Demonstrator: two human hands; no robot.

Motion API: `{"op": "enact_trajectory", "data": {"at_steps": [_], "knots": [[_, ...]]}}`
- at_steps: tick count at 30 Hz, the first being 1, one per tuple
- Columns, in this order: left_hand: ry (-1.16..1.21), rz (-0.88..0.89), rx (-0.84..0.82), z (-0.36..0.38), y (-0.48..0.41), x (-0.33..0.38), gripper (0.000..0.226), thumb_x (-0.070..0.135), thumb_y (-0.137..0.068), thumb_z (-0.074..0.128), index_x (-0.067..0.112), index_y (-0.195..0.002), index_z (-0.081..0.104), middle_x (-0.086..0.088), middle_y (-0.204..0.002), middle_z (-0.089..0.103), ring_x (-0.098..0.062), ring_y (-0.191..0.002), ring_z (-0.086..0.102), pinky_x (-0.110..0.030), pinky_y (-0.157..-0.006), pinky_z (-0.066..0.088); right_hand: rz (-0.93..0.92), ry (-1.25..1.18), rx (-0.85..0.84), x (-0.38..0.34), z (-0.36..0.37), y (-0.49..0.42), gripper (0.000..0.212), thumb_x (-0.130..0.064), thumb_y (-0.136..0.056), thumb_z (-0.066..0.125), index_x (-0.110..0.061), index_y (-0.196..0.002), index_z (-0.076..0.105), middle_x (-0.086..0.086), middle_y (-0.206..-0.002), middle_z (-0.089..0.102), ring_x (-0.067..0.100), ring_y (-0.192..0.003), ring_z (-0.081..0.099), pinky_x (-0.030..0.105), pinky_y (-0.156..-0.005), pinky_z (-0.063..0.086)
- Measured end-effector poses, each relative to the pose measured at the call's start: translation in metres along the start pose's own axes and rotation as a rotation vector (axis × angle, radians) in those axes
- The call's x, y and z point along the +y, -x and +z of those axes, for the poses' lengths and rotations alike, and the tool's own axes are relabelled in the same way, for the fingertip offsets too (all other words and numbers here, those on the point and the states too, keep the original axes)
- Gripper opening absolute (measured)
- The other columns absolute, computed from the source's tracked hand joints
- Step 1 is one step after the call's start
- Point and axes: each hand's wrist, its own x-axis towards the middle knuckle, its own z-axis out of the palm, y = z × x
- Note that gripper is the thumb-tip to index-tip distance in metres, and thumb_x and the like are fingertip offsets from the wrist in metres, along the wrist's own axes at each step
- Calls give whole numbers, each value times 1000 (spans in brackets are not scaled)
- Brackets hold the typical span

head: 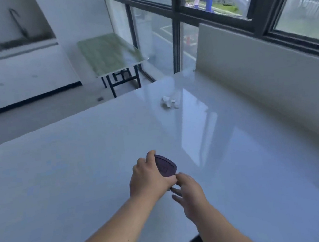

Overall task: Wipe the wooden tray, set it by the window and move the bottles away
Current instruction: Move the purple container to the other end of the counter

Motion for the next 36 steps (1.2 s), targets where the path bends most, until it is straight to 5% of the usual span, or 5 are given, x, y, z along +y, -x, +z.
{"op": "enact_trajectory", "data": {"at_steps": [16, 23, 30, 33, 36], "knots": [[13, -482, 220, -147, 3, -319, 107, 65, -61, 76, 31, -150, 27, -5, -133, 48, -29, -124, 47, -38, -89, 47, 180, 337, -332, 113, 333, -14, 14, -21, -89, 58, -19, -96, 70, 0, -92, 70, 21, -94, 73, 46, -105, 52], [49, -547, 205, -142, 16, -357, 107, 69, -60, 73, 33, -149, 27, -4, -131, 49, -29, -121, 51, -39, -88, 50, 235, 408, -354, 142, 355, -19, 11, -23, -81, 59, -24, -91, 63, 0, -97, 72, 24, -100, 74, 37, -87, 54], [25, -547, 156, -128, 14, -354, 104, 67, -63, 74, 31, -148, 28, -5, -133, 49, -30, -121, 50, -40, -89, 51, 258, 367, -345, 148, 345, -25, 37, -20, -95, 58, -29, -130, 57, -4, -116, 69, 20, -106, 68, 43, -105, 51], [-94, -553, 111, -127, 12, -345, 106, 70, -65, 69, 29, -152, 24, -8, -151, 38, -33, -135, 40, -45, -105, 43, 207, 386, -339, 142, 328, -23, 50, -26, -98, 56, -27, -148, 49, -8, -114, 63, 24, -111, 65, 43, -104, 53], [-264, -388, 125, -121, 3, -307, 97, 64, -74, 65, 25, -154, 28, -9, -164, 26, -32, -149, 25, -48, -117, 28, 61, 433, -246, 121, 281, -23, 42, -29, -96, 55, -25, -138, 58, -7, -109, 66, 18, -104, 68, 43, -99, 56]]}}
